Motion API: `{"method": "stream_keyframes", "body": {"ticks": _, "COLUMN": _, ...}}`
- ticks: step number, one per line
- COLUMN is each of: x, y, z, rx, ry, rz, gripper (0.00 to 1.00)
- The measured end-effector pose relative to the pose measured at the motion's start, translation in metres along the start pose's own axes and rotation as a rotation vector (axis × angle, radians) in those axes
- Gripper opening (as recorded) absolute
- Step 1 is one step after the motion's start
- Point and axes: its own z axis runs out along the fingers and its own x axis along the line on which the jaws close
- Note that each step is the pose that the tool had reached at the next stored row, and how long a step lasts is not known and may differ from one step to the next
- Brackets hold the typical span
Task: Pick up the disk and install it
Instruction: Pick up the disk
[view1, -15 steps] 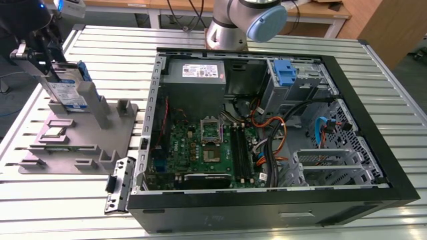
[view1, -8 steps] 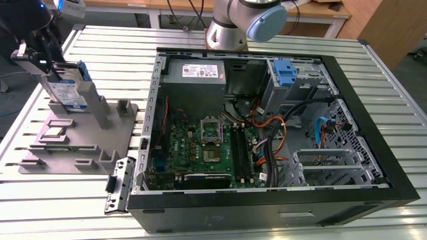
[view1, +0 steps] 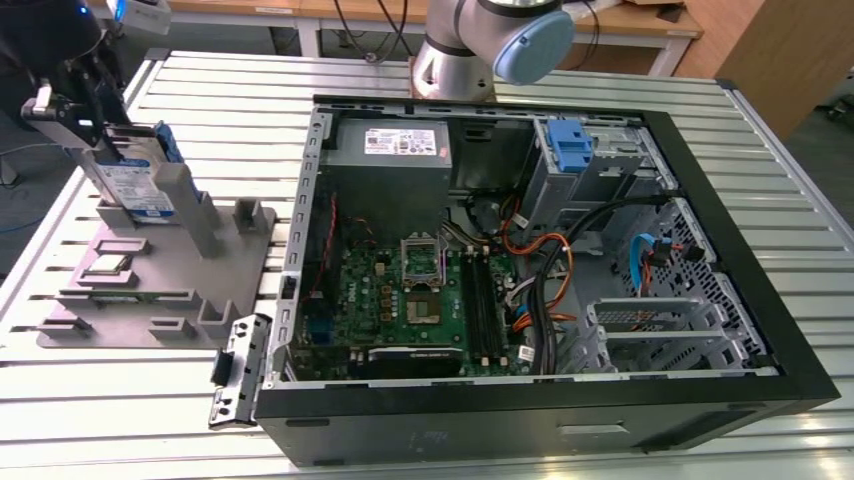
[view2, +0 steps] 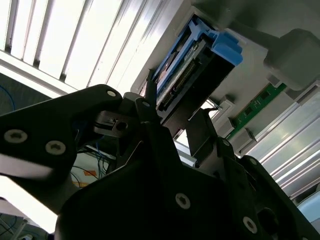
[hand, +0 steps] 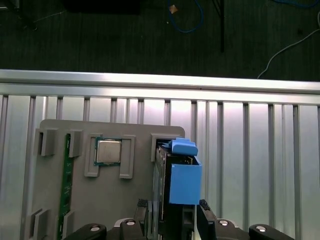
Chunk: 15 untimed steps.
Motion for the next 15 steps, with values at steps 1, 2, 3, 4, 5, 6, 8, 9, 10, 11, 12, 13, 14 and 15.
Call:
{"method": "stream_keyframes", "body": {"ticks": 1, "x": 0.0, "y": 0.0, "z": 0.0001, "rx": 0.0003, "ry": -0.0001, "rz": 0.0, "gripper": 0.51}}
{"method": "stream_keyframes", "body": {"ticks": 2, "x": 0.0, "y": 0.0, "z": 0.0001, "rx": 0.0002, "ry": -0.0002, "rz": 0.0, "gripper": 0.51}}
{"method": "stream_keyframes", "body": {"ticks": 3, "x": 0.0, "y": -0.0006, "z": 0.0002, "rx": 0.0005, "ry": -0.0003, "rz": 0.0, "gripper": 0.51}}
{"method": "stream_keyframes", "body": {"ticks": 4, "x": 0.0001, "y": -0.0012, "z": 0.0002, "rx": 0.0004, "ry": -0.0002, "rz": 0.0, "gripper": 0.51}}
{"method": "stream_keyframes", "body": {"ticks": 5, "x": 0.0, "y": -0.0014, "z": 0.0001, "rx": 0.0002, "ry": -0.0002, "rz": 0.0, "gripper": 0.51}}
{"method": "stream_keyframes", "body": {"ticks": 6, "x": 0.0, "y": -0.0014, "z": 0.0001, "rx": 0.0002, "ry": -0.0001, "rz": 0.0, "gripper": 0.51}}
{"method": "stream_keyframes", "body": {"ticks": 8, "x": 0.0, "y": -0.0014, "z": 0.0001, "rx": 0.0002, "ry": -0.0002, "rz": 0.0, "gripper": 0.51}}
{"method": "stream_keyframes", "body": {"ticks": 9, "x": 0.0, "y": -0.0015, "z": 0.0001, "rx": 0.0003, "ry": -0.0001, "rz": 0.0, "gripper": 0.51}}
{"method": "stream_keyframes", "body": {"ticks": 10, "x": 0.0, "y": -0.0015, "z": 0.0001, "rx": 0.0002, "ry": -0.0001, "rz": 0.0, "gripper": 0.51}}
{"method": "stream_keyframes", "body": {"ticks": 11, "x": 0.0, "y": -0.0015, "z": 0.0001, "rx": 0.0002, "ry": -0.0001, "rz": 0.0, "gripper": 0.51}}
{"method": "stream_keyframes", "body": {"ticks": 12, "x": 0.0, "y": -0.0015, "z": 0.0001, "rx": 0.0002, "ry": -0.0001, "rz": 0.0, "gripper": 0.51}}
{"method": "stream_keyframes", "body": {"ticks": 13, "x": 0.0, "y": -0.0015, "z": 0.0001, "rx": 0.0002, "ry": -0.0002, "rz": 0.0, "gripper": 0.49}}
{"method": "stream_keyframes", "body": {"ticks": 14, "x": 0.0, "y": -0.0015, "z": 0.0001, "rx": 0.0002, "ry": -0.0001, "rz": 0.0, "gripper": 0.49}}
{"method": "stream_keyframes", "body": {"ticks": 15, "x": 0.0, "y": -0.0015, "z": 0.0001, "rx": 0.0002, "ry": -0.0001, "rz": 0.0, "gripper": 0.42}}
